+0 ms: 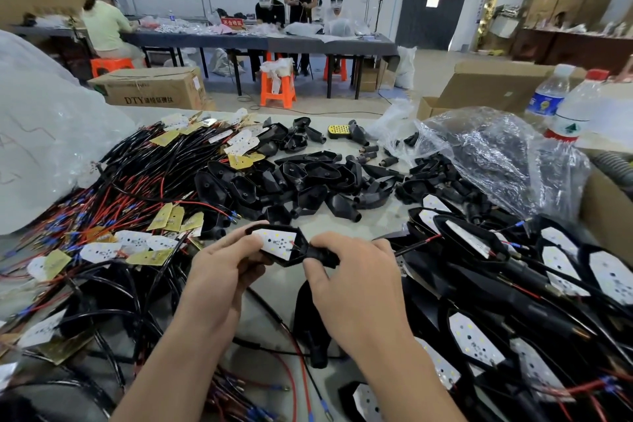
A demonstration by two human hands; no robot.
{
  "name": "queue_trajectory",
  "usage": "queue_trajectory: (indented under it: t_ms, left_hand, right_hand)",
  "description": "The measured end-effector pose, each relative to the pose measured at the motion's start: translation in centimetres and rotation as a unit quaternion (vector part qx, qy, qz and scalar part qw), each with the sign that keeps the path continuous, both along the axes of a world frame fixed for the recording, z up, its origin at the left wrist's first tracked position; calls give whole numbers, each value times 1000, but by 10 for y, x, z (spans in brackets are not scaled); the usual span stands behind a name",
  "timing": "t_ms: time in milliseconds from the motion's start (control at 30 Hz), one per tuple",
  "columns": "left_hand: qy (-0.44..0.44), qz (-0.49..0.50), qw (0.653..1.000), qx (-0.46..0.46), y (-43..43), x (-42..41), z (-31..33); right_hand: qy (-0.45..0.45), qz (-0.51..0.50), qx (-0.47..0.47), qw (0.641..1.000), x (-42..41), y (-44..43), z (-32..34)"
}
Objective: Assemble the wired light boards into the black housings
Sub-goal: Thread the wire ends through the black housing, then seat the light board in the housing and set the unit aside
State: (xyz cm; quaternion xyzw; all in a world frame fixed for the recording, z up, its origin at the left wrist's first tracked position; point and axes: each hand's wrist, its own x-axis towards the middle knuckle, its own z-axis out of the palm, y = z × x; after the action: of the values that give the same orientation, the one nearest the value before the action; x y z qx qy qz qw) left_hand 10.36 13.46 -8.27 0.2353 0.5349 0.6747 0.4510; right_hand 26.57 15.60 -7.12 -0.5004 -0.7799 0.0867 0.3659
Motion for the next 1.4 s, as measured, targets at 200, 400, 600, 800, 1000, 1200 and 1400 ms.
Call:
queue_trajectory:
  t_ms: [200, 400, 600, 800, 1000, 1200, 1400]
  left_hand:
    - [10, 6, 1000, -8, -2, -1, 2]
    - [54, 22, 998, -23, -2, 2, -1]
    - [-16, 25, 1000, 8, 0, 2, 0]
    - [-188, -40, 976, 105, -9, -8, 5]
    - [-117, -34, 991, 61, -11, -7, 2]
    - [-24, -45, 998, 30, -6, -1, -2]
    - [98, -12, 995, -15, -2, 7, -5]
  right_hand:
    - [7, 6, 4, 1000, -1, 1, -1]
    - [6, -2, 41, 999, 2, 2, -4]
    - [-56, 62, 35, 996, 1, 1, 21]
    - [-76, 82, 165, 980, -7, 1, 86]
    - [-153, -15, 189, 970, 29, -2, 122]
    - [-127, -174, 26, 976, 104, -3, 77]
    - [-51, -260, 3, 964, 124, -5, 47]
